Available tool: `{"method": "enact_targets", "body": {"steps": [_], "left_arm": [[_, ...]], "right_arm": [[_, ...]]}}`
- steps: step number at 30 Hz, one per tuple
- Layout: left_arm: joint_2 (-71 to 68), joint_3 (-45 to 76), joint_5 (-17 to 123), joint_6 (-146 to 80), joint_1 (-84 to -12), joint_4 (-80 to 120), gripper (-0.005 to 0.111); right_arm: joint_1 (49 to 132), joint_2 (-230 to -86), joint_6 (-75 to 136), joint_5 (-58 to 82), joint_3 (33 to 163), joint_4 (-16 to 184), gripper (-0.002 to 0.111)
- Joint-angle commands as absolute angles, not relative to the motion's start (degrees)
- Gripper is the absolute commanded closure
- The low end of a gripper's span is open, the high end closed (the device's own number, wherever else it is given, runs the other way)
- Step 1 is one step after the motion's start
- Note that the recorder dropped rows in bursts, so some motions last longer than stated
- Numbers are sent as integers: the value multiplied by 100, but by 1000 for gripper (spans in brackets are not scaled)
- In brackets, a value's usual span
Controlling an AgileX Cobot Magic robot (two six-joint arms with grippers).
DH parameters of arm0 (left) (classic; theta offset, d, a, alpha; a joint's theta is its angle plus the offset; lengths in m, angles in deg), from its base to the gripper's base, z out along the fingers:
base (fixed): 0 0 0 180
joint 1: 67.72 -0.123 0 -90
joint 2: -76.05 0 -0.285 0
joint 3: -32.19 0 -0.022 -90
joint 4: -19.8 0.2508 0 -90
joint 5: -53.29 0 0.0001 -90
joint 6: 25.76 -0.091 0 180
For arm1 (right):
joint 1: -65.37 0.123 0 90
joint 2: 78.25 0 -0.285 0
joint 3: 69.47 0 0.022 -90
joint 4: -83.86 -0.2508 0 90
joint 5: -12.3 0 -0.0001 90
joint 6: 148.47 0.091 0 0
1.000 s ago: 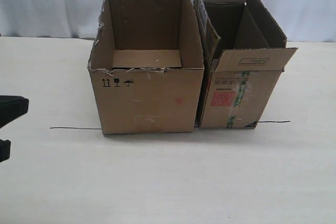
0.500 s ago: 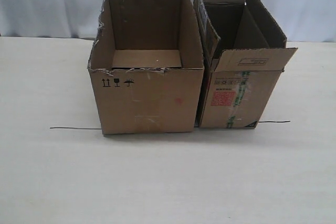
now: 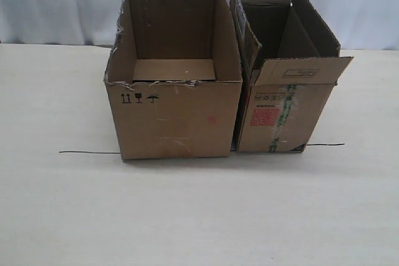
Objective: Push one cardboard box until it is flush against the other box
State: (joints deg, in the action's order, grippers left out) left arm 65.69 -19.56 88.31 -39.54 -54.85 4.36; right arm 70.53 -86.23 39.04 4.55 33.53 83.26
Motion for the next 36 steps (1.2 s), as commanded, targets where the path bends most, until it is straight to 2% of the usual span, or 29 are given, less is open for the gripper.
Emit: {"method": "enact_targets", "body": {"steps": [1,8,12,14,16,20,23,36], "left_arm": [[6604,-1963,8827,-3892,-5438,460,107],[6604,-1963,8844,-3892,-5438,626,107],[6604,-1976,8738,-3916,-5935,1530,107],[6684,-2238,8250,-3916,-6371,1633,107],[6826,-3088,7127,-3916,-6847,1190,107],[6826,-4173,6012,-3916,-7209,855,107],[6826,-4503,5895,-3933,-7262,992,107],[6826,-4503,6109,-3933,-7240,1399,107]], "right_arm": [[7020,-8603,3856,519,3331,8309,103],[7020,-8603,3856,519,3331,8309,103],[7020,-8603,3856,519,3331,8309,103],[7020,-8603,3856,519,3331,8309,103],[7020,-8603,3856,519,3331,8309,103],[7020,-8603,3856,519,3331,8309,103],[7020,-8603,3856,519,3331,8309,103],[7020,-8603,3856,519,3331,8309,103]]}}
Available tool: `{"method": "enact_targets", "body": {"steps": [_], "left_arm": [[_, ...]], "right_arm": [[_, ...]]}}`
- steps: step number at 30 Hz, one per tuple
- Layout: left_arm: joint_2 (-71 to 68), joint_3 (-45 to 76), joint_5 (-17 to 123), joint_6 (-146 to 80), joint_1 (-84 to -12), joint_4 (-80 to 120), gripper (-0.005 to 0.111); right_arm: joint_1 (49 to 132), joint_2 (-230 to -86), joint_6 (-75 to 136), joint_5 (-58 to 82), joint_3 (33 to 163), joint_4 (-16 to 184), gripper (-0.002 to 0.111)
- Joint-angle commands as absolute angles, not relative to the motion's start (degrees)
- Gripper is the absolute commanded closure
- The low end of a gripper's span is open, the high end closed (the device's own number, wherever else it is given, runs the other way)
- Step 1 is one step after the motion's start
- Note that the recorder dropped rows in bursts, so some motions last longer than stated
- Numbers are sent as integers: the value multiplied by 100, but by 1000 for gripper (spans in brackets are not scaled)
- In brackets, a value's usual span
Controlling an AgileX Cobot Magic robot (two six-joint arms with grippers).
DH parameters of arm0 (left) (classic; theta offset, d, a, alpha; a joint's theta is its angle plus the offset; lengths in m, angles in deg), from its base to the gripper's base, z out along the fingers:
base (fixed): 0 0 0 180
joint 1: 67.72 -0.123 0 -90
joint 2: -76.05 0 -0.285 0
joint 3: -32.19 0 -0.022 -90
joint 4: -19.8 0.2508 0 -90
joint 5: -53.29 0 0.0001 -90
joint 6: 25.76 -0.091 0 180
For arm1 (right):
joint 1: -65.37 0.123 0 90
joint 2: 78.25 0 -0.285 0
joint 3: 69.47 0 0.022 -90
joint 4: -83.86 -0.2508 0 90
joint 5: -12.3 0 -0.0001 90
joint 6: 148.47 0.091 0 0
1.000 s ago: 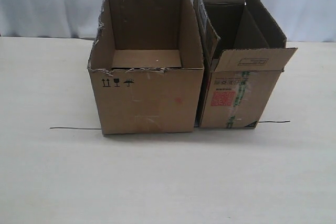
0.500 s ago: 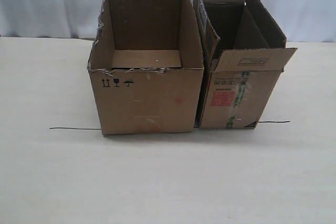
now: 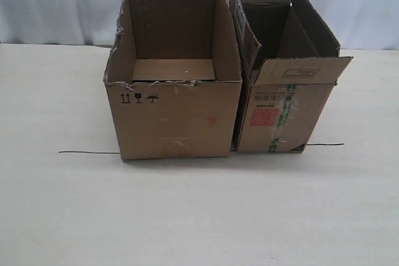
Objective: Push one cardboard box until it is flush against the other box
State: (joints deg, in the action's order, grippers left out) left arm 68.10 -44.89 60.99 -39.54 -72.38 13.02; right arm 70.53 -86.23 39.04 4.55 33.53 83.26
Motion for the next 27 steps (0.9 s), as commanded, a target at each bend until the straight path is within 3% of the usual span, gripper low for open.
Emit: {"method": "enact_targets", "body": {"steps": [1,6,27], "left_arm": [[6826,-4503,6043,-3850,-7240,1493,107],[6826,-4503,5553,-3117,-7240,1876,107],[6826,-4503,5723,-2726,-7240,1913,107]], "right_arm": [[7020,-8603,3856,519,3331,8309,103],[7020,-8603,3856,519,3331,8309,103],[7020,-8603,3856,519,3331,8309,103]]}}
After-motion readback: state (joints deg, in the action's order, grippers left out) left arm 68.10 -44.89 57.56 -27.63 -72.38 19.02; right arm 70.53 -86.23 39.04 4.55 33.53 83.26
